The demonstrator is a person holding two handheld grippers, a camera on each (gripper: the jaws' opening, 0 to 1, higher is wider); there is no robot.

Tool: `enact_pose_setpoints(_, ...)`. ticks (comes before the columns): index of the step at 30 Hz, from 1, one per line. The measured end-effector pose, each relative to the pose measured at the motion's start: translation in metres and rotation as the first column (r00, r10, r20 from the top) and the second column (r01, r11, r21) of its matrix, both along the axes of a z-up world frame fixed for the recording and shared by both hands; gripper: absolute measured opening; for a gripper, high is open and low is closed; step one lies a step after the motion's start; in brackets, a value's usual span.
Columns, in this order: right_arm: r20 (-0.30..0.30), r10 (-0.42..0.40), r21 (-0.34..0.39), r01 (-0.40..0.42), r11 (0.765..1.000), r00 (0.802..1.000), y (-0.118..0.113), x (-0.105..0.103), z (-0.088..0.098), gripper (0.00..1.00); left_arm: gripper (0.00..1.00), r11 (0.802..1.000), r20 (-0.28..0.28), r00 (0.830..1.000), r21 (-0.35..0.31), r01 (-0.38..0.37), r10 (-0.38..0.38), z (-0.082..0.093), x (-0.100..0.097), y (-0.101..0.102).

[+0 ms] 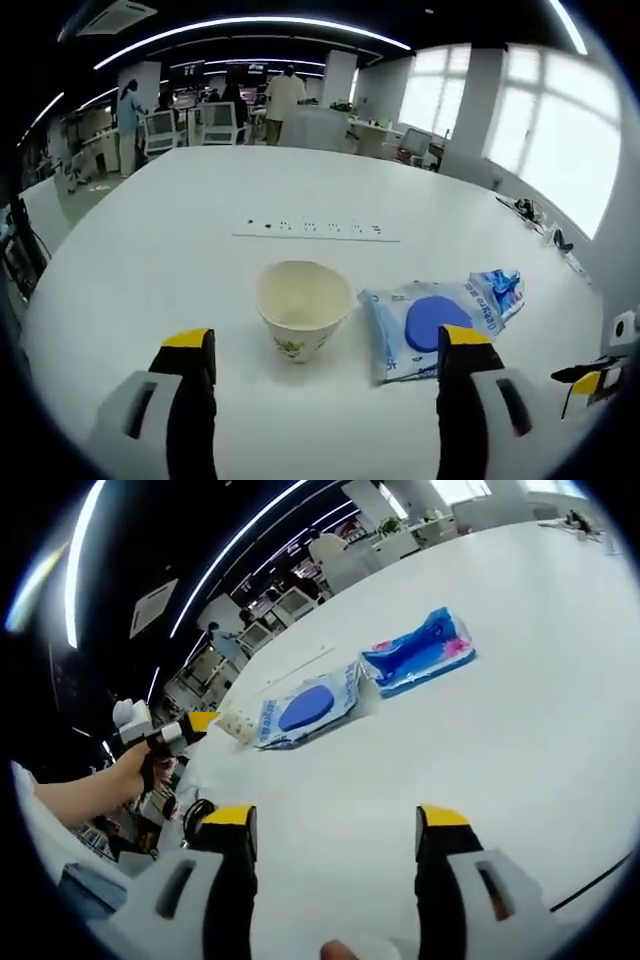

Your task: Arrange the tabletop items into an orderly group along one side of the table until the central work area is clear of visible clutter.

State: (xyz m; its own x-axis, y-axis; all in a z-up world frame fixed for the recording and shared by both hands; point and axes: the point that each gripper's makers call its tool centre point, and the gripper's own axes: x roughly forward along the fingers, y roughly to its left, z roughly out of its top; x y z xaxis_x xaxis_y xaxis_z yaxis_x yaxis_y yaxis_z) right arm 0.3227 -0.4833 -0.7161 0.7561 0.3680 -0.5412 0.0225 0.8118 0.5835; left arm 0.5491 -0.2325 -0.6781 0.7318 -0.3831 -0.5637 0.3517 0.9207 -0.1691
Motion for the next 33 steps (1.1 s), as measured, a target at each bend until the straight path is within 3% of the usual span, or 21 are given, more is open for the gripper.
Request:
enact_pose_setpoints(6,-0.009,-0.02,0.0,0.02,1.0,1.0,-0.004,0.0,-0.002,0.61,0.99,1.0,-0.008,1.0,0.021,-0.01,0.01,0.0,0.022,-0.002)
enact_pose_setpoints(13,-0.022,-0.037,0.0,0.037,0.999,0.999,-0.008,0.001,-0.005,0.6,0.93,0.996,-0.072,0.997,0.085,0.019,-0.013,-0.021,0.033,-0.006)
enact_pose_setpoints(19,-0.034,-0.046,0.002,0.046,0.999,0.998,-0.011,0.005,-0.009,0.59,0.72,0.996,-0.124,0.992,0.079,0.029,-0.019,-0.025,0.03,-0.012)
enact_pose_setpoints(23,-0.039,-0.049,0.004,0.049,0.999,0.998,-0.01,0.007,-0.011,0.58,0.52,0.996,-0.163,0.986,0.076,0.04,-0.028,-0.032,0.03,-0.01)
enact_pose_setpoints(29,-0.047,-0.054,0.01,0.055,0.998,0.997,-0.01,0.005,-0.014,0.57,0.44,0.997,-0.15,0.989,0.078,0.028,-0.016,-0.031,0.034,-0.006)
enact_pose_setpoints(33,-0.053,-0.059,0.011,0.059,0.998,0.997,-0.012,0.004,-0.016,0.57,0.42,0.999,-0.109,0.994,0.048,0.014,-0.009,-0.015,0.036,-0.009)
